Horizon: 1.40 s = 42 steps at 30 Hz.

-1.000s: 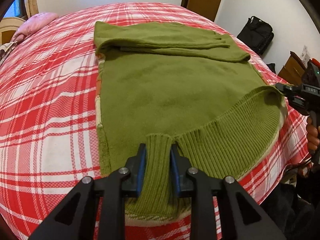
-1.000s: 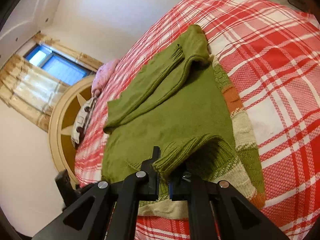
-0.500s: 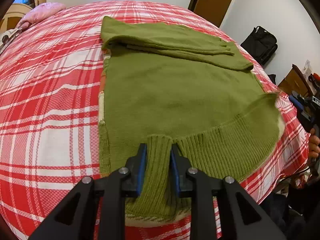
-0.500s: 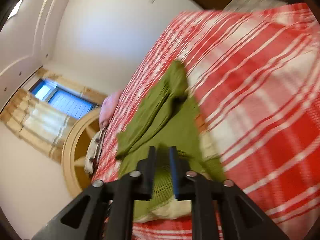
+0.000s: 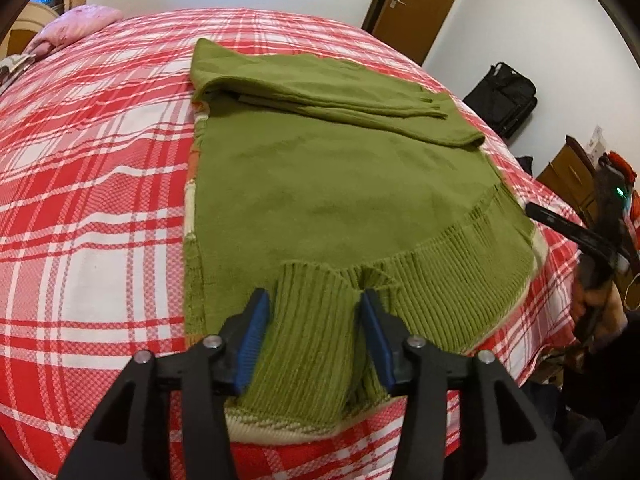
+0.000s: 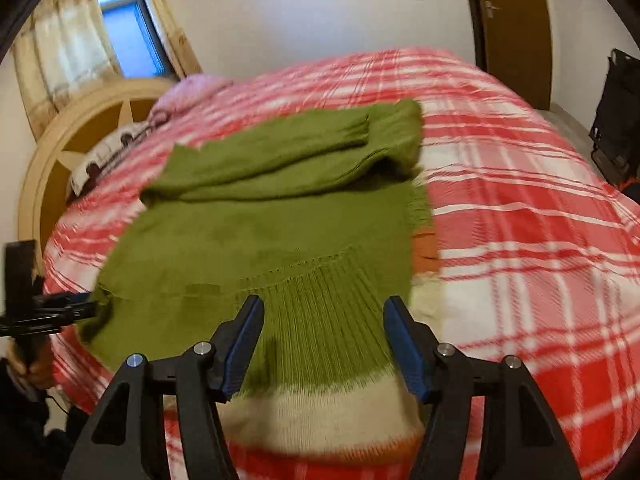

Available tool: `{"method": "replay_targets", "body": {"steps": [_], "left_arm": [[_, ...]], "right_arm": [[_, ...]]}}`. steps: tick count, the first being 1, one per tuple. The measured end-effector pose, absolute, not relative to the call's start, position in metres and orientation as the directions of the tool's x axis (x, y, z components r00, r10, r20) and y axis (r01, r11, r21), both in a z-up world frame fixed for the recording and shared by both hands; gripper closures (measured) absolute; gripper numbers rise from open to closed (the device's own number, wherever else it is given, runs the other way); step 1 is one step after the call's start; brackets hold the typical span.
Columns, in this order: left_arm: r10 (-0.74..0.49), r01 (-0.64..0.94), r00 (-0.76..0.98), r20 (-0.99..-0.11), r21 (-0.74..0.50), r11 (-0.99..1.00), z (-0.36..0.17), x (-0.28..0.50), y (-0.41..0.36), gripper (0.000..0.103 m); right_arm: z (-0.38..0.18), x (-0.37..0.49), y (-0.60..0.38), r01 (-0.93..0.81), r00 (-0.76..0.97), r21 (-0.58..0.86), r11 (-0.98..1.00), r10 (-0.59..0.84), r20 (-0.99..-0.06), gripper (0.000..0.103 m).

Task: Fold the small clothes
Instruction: 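Hold the ribbed hem pinched in both grippers and adjust the grip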

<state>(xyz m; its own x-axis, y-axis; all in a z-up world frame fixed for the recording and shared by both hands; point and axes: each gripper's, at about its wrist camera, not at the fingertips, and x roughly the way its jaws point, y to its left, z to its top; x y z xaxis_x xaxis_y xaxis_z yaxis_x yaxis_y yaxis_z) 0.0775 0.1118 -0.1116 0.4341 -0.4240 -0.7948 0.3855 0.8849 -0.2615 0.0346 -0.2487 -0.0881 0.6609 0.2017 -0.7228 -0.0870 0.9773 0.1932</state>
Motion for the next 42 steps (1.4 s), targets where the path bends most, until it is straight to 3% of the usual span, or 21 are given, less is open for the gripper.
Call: {"method": "replay_targets", "body": {"steps": [2, 4, 6, 8, 13, 15, 16, 22, 28, 31, 32, 35, 36, 38, 39, 40, 41, 42], "left_arm": [[-0.427, 0.393, 0.429, -0.796, -0.261, 0.882, -0.111, 0.076, 0.113, 0.052], [-0.438, 0.400, 0.421, -0.794, -0.271, 0.875, -0.111, 0.076, 0.114, 0.052], [-0.453, 0.410, 0.414, -0.790, -0.283, 0.867, -0.110, 0.074, 0.116, 0.052], [-0.463, 0.433, 0.405, -0.788, -0.281, 0.856, -0.111, 0.070, 0.114, 0.052], [-0.386, 0.494, 0.444, -0.809, -0.138, 0.858, -0.115, 0.058, 0.096, 0.056], [-0.391, 0.490, 0.439, -0.809, -0.149, 0.859, -0.114, 0.059, 0.097, 0.083], [-0.409, 0.476, 0.427, -0.806, -0.185, 0.860, -0.112, 0.061, 0.102, 0.086], [-0.463, 0.374, 0.468, -0.753, -0.306, 0.875, -0.095, 0.064, 0.141, 0.091], [-0.409, 0.354, 0.499, -0.764, -0.252, 0.901, -0.096, 0.070, 0.136, 0.092], [-0.367, 0.353, 0.463, -0.806, -0.212, 0.911, -0.108, 0.075, 0.123, 0.082], [-0.368, 0.354, 0.460, -0.808, -0.213, 0.911, -0.109, 0.075, 0.122, 0.072], [-0.355, 0.349, 0.476, -0.805, -0.198, 0.916, -0.107, 0.074, 0.123, 0.025], [-0.344, 0.342, 0.485, -0.804, -0.187, 0.921, -0.107, 0.075, 0.123, 0.026], [-0.346, 0.346, 0.491, -0.799, -0.186, 0.920, -0.109, 0.072, 0.125, 0.034], [-0.345, 0.351, 0.499, -0.795, -0.178, 0.919, -0.110, 0.070, 0.125, 0.055], [-0.335, 0.353, 0.495, -0.801, -0.167, 0.921, -0.112, 0.069, 0.123, 0.067], [-0.320, 0.348, 0.486, -0.813, -0.156, 0.924, -0.114, 0.072, 0.121, 0.078], [-0.311, 0.344, 0.488, -0.816, -0.149, 0.927, -0.115, 0.073, 0.119, 0.079]], "right_arm": [[-0.095, 0.040, -0.240, -0.098, 0.657, 0.120, 0.988, 0.155, -0.738, 0.040], [-0.096, 0.041, -0.230, -0.115, 0.650, 0.026, 0.993, 0.095, -0.754, 0.049], [-0.094, 0.036, -0.226, -0.143, 0.636, 0.008, 0.990, 0.098, -0.765, 0.076], [-0.093, 0.030, -0.223, -0.164, 0.623, 0.000, 0.987, 0.103, -0.776, 0.083], [-0.093, 0.026, -0.229, -0.131, 0.622, 0.038, 0.991, 0.112, -0.775, 0.088], [-0.089, 0.024, -0.230, -0.112, 0.627, 0.046, 0.993, 0.107, -0.772, 0.094], [-0.086, 0.021, -0.229, -0.106, 0.635, 0.054, 0.993, 0.109, -0.764, 0.094], [-0.062, -0.002, -0.228, -0.060, 0.707, 0.045, 0.997, 0.074, -0.703, 0.094], [-0.070, -0.008, -0.229, -0.012, 0.702, 0.041, 0.999, 0.037, -0.711, 0.094], [-0.077, -0.008, -0.227, -0.016, 0.689, 0.052, 0.999, 0.049, -0.723, 0.094], [-0.079, -0.008, -0.227, -0.016, 0.688, 0.055, 0.998, 0.051, -0.724, 0.094], [-0.082, -0.007, -0.229, -0.013, 0.683, 0.064, 0.998, 0.056, -0.728, 0.094], [-0.083, -0.007, -0.230, -0.011, 0.681, 0.071, 0.997, 0.060, -0.730, 0.094], [-0.084, -0.006, -0.231, -0.007, 0.679, 0.075, 0.997, 0.060, -0.732, 0.094], [-0.085, -0.007, -0.231, -0.006, 0.678, 0.076, 0.997, 0.060, -0.732, 0.094], [-0.085, -0.006, -0.231, -0.005, 0.677, 0.077, 0.997, 0.060, -0.733, 0.094], [-0.086, -0.006, -0.231, -0.004, 0.676, 0.078, 0.997, 0.060, -0.734, 0.094], [-0.086, -0.006, -0.230, -0.003, 0.675, 0.078, 0.997, 0.060, -0.735, 0.094]]}}
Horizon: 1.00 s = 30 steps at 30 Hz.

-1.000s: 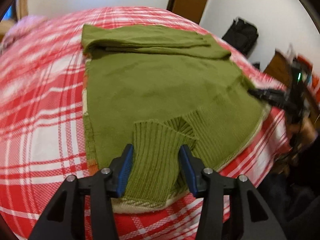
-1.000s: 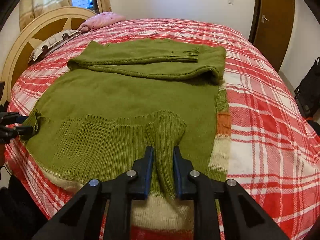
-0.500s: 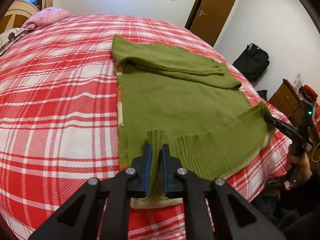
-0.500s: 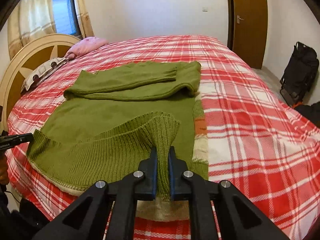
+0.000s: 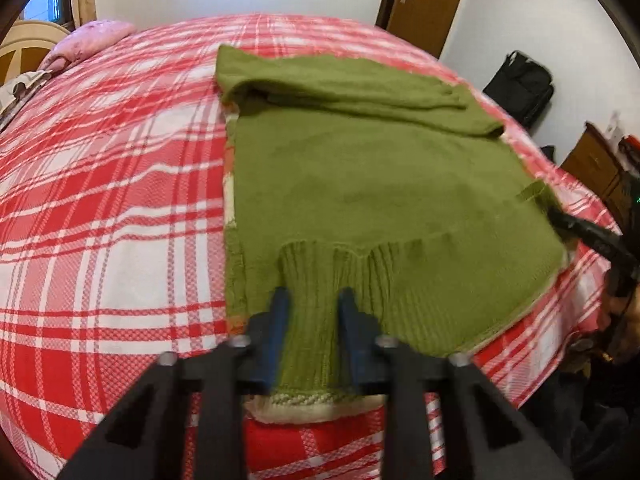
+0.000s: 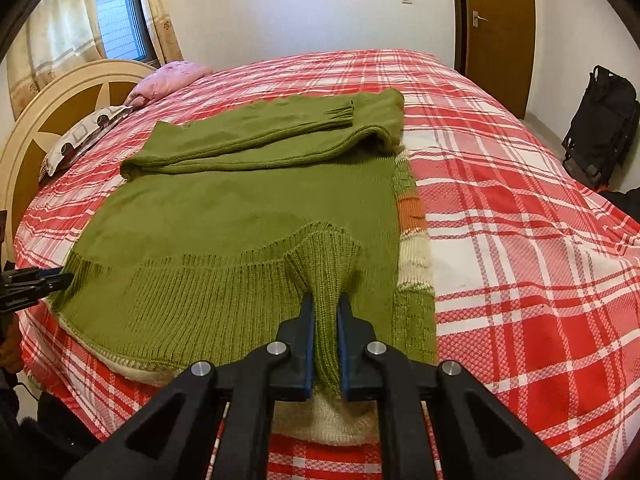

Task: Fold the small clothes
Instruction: 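Hold the ribbed hem pinched in both grippers and adjust the grip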

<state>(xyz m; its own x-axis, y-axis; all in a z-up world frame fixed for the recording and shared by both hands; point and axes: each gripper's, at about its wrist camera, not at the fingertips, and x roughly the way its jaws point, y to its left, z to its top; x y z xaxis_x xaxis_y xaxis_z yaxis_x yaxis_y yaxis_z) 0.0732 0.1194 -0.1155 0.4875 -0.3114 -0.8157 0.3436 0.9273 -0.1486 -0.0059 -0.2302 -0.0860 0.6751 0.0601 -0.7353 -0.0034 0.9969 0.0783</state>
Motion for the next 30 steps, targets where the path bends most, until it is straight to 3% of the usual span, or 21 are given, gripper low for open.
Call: {"method": "replay_targets", "body": {"steps": [2, 6, 13, 19, 23, 25, 27, 30], "left_arm": [[-0.330, 0.351, 0.491, -0.806, -0.163, 0.922, -0.114, 0.072, 0.120, 0.089], [-0.348, 0.329, 0.504, -0.791, -0.197, 0.924, -0.107, 0.072, 0.128, 0.096], [-0.358, 0.301, 0.581, -0.731, -0.216, 0.929, -0.074, 0.073, 0.137, 0.096], [-0.339, 0.316, 0.557, -0.758, -0.185, 0.931, -0.082, 0.080, 0.136, 0.095], [-0.333, 0.329, 0.511, -0.793, -0.178, 0.927, -0.096, 0.081, 0.133, 0.087], [-0.306, 0.315, 0.514, -0.801, -0.156, 0.936, -0.102, 0.082, 0.131, 0.078], [-0.308, 0.310, 0.500, -0.809, -0.164, 0.936, -0.107, 0.083, 0.129, 0.059], [-0.304, 0.325, 0.501, -0.810, -0.149, 0.934, -0.109, 0.079, 0.125, 0.051]], "right_arm": [[-0.085, -0.006, -0.230, -0.001, 0.676, 0.076, 0.997, 0.057, -0.735, 0.094], [-0.076, -0.009, -0.232, 0.013, 0.701, 0.082, 0.997, 0.050, -0.712, 0.094], [-0.045, -0.015, -0.228, 0.005, 0.756, 0.097, 0.995, 0.060, -0.652, 0.094], [-0.042, -0.015, -0.221, -0.004, 0.759, 0.053, 0.999, 0.038, -0.650, 0.094], [-0.047, -0.016, -0.226, 0.005, 0.749, 0.065, 0.998, 0.039, -0.661, 0.094], [-0.051, -0.017, -0.228, 0.011, 0.742, 0.078, 0.997, 0.044, -0.668, 0.094], [-0.053, -0.017, -0.229, 0.015, 0.738, 0.083, 0.996, 0.045, -0.673, 0.094], [-0.055, -0.018, -0.230, 0.019, 0.733, 0.087, 0.996, 0.046, -0.678, 0.094]]}}
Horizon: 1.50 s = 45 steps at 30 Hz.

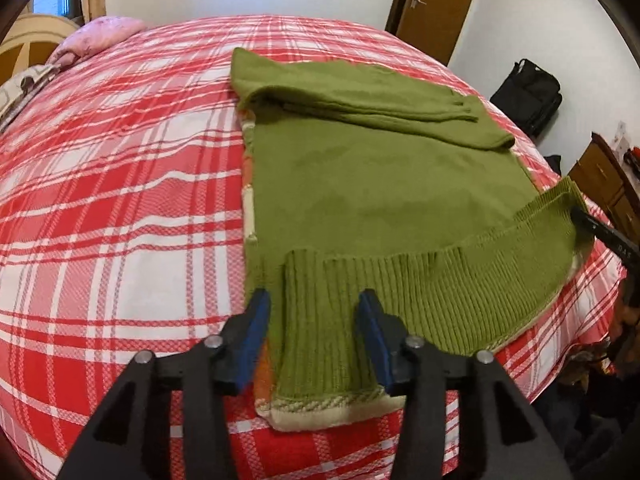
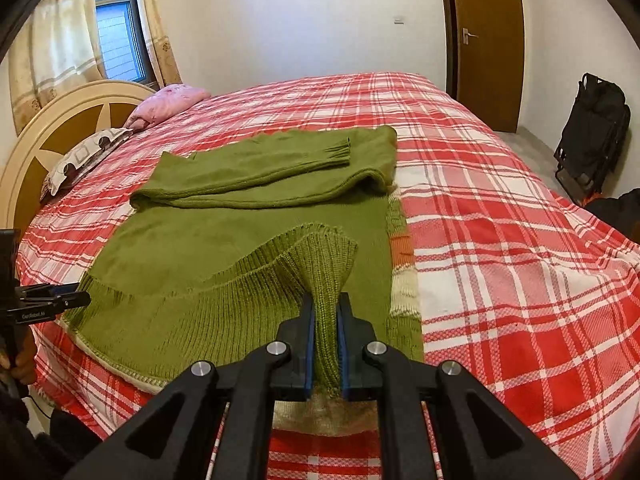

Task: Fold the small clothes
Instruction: 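Hold the ribbed hem pinched in both grippers and adjust the grip, then lift the hem with both grippers and fold it up over the collar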

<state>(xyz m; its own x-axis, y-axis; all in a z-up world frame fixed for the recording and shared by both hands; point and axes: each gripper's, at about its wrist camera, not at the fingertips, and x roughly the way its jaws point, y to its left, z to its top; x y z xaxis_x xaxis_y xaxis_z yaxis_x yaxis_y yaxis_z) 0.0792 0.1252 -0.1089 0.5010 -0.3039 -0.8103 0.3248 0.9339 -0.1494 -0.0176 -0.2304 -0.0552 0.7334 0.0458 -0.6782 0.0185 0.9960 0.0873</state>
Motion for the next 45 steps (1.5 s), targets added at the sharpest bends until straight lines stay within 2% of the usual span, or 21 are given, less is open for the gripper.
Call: {"method": "replay_targets", "body": {"steps": [4, 5, 6, 9, 13, 25, 45], "left_arm": [[-0.295, 0.342, 0.515, -0.805, -0.122, 0.932, -0.109, 0.076, 0.121, 0.052], [-0.292, 0.343, 0.513, -0.807, -0.119, 0.932, -0.111, 0.075, 0.121, 0.061], [-0.288, 0.344, 0.513, -0.809, -0.114, 0.932, -0.112, 0.075, 0.120, 0.077], [-0.273, 0.345, 0.518, -0.811, -0.095, 0.934, -0.114, 0.075, 0.119, 0.093], [-0.275, 0.346, 0.538, -0.797, -0.088, 0.934, -0.101, 0.072, 0.119, 0.095], [-0.363, 0.343, 0.648, -0.669, -0.170, 0.924, -0.028, 0.102, 0.126, 0.095], [-0.335, 0.236, 0.672, -0.660, -0.238, 0.942, -0.024, 0.218, 0.119, 0.095]], "right_arm": [[-0.057, -0.017, -0.232, 0.021, 0.730, 0.092, 0.996, 0.047, -0.681, 0.094], [-0.057, -0.017, -0.232, 0.022, 0.730, 0.092, 0.996, 0.047, -0.682, 0.094], [-0.058, -0.017, -0.232, 0.025, 0.728, 0.091, 0.996, 0.044, -0.684, 0.094], [-0.062, -0.015, -0.233, 0.031, 0.718, 0.086, 0.996, 0.037, -0.695, 0.094], [-0.052, -0.018, -0.233, 0.018, 0.732, 0.096, 0.995, 0.052, -0.679, 0.094], [0.013, -0.002, -0.228, -0.021, 0.828, 0.096, 0.995, 0.072, -0.557, 0.094], [0.019, 0.092, -0.241, 0.005, 0.832, 0.052, 0.999, 0.025, -0.555, 0.094]]}}
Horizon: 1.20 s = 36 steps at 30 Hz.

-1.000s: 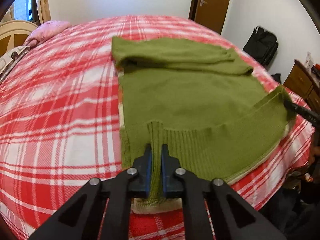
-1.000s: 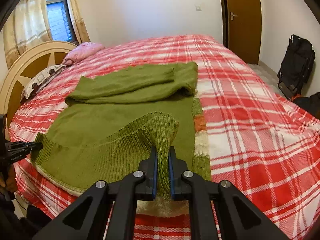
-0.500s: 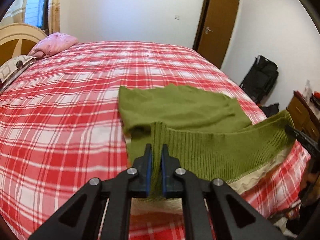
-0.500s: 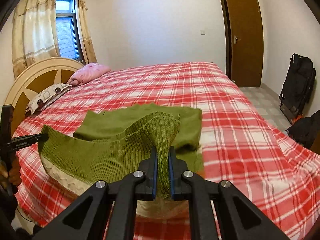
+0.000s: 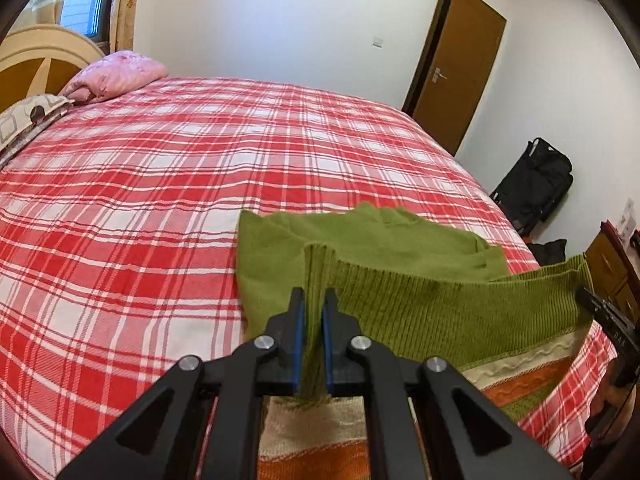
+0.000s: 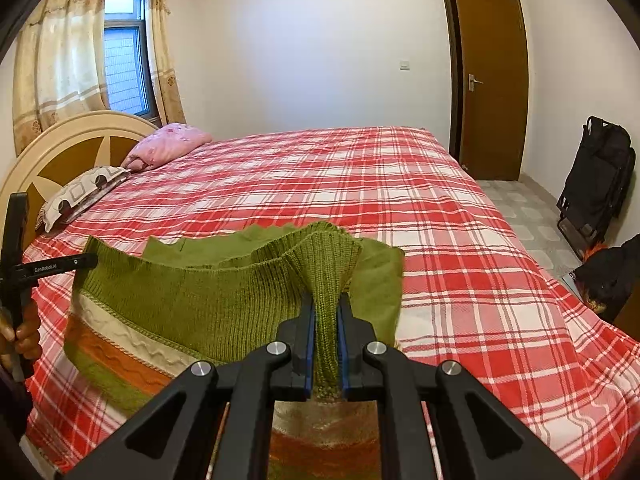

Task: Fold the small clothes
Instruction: 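Lift the hem with both grippers and fold it up over the collar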

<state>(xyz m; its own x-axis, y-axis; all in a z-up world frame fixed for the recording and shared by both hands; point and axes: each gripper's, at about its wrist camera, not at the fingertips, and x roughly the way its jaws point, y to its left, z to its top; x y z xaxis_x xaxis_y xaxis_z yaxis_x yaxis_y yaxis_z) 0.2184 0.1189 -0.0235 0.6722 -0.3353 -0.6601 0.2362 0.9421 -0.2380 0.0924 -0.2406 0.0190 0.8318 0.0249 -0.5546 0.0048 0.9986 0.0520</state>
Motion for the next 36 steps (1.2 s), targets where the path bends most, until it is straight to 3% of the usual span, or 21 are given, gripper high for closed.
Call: {"method": "replay_targets", "body": {"steps": [5, 16, 25, 36], "left_arm": [[-0.340, 0.216, 0.663, -0.667, -0.265, 0.940, -0.027, 0.239, 0.118, 0.095], [-0.268, 0.199, 0.676, -0.687, -0.180, 0.963, -0.032, 0.290, 0.100, 0.095], [-0.244, 0.136, 0.662, -0.709, -0.207, 0.969, -0.039, 0.335, 0.098, 0.095], [-0.167, 0.060, 0.635, -0.754, -0.167, 0.984, -0.074, 0.372, 0.084, 0.095]], "right_arm": [[0.017, 0.114, -0.246, 0.018, 0.833, 0.060, 0.998, 0.018, -0.553, 0.094], [0.007, 0.178, -0.261, 0.068, 0.825, 0.068, 0.995, -0.017, -0.565, 0.094], [0.001, 0.228, -0.264, 0.079, 0.822, 0.031, 0.996, -0.048, -0.567, 0.094], [-0.047, 0.289, -0.273, 0.118, 0.759, -0.023, 0.993, -0.105, -0.643, 0.094]]}}
